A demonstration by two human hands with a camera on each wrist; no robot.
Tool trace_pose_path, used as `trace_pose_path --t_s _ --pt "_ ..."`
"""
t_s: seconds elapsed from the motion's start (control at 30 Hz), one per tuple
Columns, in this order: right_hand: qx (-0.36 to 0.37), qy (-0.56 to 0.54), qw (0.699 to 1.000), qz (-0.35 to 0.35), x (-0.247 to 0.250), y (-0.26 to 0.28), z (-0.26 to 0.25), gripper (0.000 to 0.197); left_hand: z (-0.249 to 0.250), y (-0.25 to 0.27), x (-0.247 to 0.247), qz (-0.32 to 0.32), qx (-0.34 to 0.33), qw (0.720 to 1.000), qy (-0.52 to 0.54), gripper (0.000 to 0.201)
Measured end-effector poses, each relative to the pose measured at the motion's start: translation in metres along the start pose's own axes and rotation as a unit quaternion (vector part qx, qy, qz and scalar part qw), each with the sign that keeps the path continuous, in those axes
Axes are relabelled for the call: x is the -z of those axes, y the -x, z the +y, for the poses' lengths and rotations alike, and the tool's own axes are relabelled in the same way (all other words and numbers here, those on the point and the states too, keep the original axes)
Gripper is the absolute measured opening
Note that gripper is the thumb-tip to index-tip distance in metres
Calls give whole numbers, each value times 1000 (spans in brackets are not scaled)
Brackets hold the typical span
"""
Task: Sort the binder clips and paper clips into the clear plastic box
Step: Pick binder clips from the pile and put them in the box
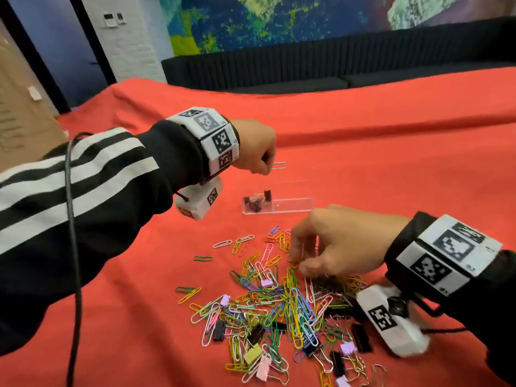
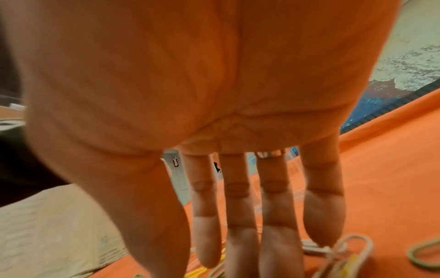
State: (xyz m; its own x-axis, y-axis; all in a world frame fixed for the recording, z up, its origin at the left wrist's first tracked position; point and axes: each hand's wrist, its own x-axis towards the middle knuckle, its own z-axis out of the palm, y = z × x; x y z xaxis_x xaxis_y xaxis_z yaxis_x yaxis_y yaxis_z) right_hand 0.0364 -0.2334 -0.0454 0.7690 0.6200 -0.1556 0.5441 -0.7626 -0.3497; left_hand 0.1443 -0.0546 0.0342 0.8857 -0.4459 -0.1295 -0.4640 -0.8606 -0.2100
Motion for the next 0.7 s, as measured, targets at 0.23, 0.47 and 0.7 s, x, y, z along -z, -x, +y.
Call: trace_pose_path --t_s 0.23,0.47,0.7 --pt "0 -10 1000 -4 -1 4 -1 19 -7 -6 -2 31 6 999 -32 7" --pt "2 -16 1000 -8 -2 4 -2 17 -11 -5 -5 37 10 998 -48 18" --pt "3 -26 1000 -16 -2 6 1 18 -16 -4 -7 39 27 999 -25 28"
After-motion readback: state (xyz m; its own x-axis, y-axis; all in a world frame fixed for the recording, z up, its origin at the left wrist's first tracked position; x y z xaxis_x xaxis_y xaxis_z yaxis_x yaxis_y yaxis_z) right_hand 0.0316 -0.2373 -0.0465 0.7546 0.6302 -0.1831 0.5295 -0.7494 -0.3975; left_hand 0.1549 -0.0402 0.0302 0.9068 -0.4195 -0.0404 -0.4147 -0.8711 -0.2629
